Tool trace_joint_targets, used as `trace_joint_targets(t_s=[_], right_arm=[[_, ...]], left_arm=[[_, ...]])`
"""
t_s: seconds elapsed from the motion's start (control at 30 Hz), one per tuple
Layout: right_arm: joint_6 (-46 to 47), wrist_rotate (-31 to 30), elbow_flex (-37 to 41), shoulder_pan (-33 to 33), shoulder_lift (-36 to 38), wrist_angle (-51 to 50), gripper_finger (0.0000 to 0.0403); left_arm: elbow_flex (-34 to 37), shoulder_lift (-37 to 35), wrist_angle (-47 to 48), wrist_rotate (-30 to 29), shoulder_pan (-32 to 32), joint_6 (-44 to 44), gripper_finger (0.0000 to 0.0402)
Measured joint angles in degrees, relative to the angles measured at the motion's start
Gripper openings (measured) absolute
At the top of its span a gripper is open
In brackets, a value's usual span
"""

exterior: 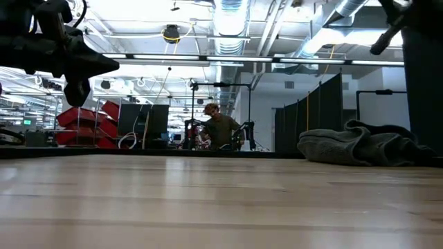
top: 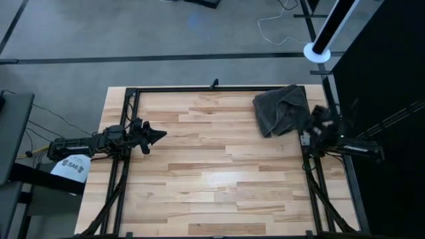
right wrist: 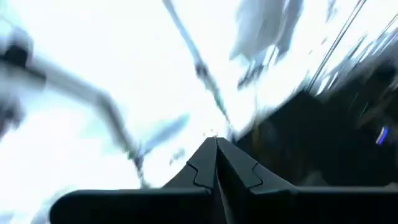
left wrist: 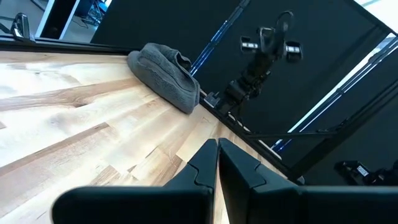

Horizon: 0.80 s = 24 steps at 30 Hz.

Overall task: Roll towel
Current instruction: Roll the black towel

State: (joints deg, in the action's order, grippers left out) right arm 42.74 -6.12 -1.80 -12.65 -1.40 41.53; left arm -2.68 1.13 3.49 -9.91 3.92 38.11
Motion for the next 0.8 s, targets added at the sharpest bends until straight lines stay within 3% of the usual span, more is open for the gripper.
trace_joint_targets(t_s=[0.1,0.27,0.5,0.6,0.8], right_arm=[[-4.12,-9.63,-2.36,-1.39,-1.39,-0.59,0.0000],[-5.20,-10.35,-15.43,-3.13,-11.00,-17.94,0.0000],[-17.81,-10.40,-44.96,-4.99,-38.55,-61.37,0.0000],[-18.82,-10.33,-56.40,-7.95,-51.27,-79.87,0.0003],[-22.04,-10.42,-72.67,-14.61,-74.35,-108.99,0.0071]], left_arm=[[0.02,0.00,-0.02,0.00,0.00,0.09,0.0000],[0.07,0.00,-0.28,-0.06,0.00,1.71,0.0000],[0.07,0.00,-0.38,-0.09,-0.02,2.28,0.0000],[0.11,0.00,-0.61,-0.09,-0.02,3.13,0.0000],[0.11,0.00,-0.66,-0.09,-0.02,3.29,0.0000]])
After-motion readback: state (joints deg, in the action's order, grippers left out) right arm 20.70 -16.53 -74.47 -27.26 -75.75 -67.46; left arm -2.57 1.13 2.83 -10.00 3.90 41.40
